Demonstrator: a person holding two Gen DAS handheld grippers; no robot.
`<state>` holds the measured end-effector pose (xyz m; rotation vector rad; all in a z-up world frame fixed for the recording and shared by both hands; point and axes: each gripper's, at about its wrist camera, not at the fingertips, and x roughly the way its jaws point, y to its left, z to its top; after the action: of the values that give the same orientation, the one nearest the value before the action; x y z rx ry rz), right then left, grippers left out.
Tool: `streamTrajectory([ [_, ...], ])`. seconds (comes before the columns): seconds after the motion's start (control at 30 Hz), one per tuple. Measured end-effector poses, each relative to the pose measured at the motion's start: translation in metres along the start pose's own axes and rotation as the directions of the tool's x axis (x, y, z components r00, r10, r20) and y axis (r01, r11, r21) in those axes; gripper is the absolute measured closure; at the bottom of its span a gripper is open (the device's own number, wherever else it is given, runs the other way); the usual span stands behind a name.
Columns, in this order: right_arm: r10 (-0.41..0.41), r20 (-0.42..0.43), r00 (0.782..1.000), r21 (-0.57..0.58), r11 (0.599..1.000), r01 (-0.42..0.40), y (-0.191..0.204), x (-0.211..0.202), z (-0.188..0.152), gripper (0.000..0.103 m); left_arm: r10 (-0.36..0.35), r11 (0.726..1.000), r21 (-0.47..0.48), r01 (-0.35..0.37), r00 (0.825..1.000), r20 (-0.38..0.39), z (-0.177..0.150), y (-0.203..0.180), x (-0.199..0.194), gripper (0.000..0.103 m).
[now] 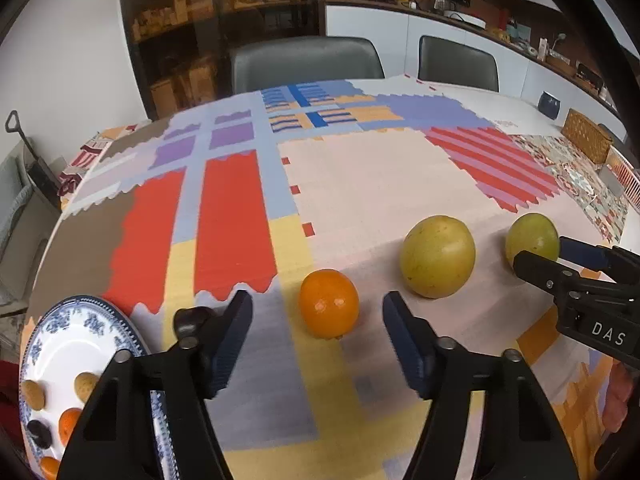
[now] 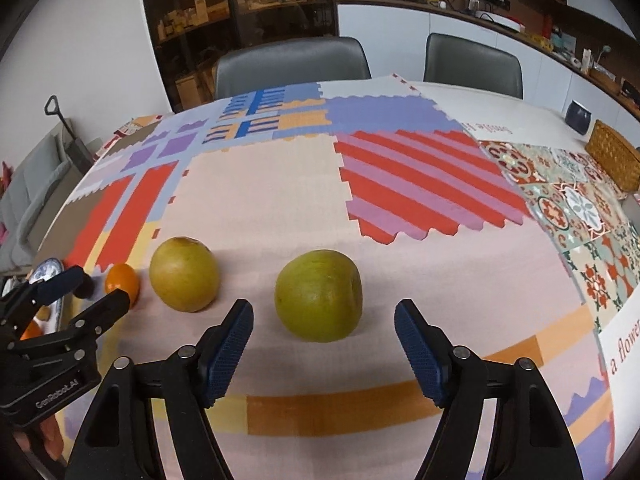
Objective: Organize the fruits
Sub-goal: 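Grasp a small orange with the left tool while the right tool grasps a large green fruit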
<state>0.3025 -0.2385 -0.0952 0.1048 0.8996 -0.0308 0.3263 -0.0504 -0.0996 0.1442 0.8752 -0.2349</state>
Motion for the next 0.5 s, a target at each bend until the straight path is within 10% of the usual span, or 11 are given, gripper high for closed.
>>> streamTrajectory([
  [0.5, 0.048, -0.02, 0.999, 0.025, 0.999, -0.048, -0.005, 0.015, 0.003, 0.054, -0.067, 0.997, -0.036, 0.065, 0.997, -0.04, 0.007, -0.005, 0.009, 0.071],
])
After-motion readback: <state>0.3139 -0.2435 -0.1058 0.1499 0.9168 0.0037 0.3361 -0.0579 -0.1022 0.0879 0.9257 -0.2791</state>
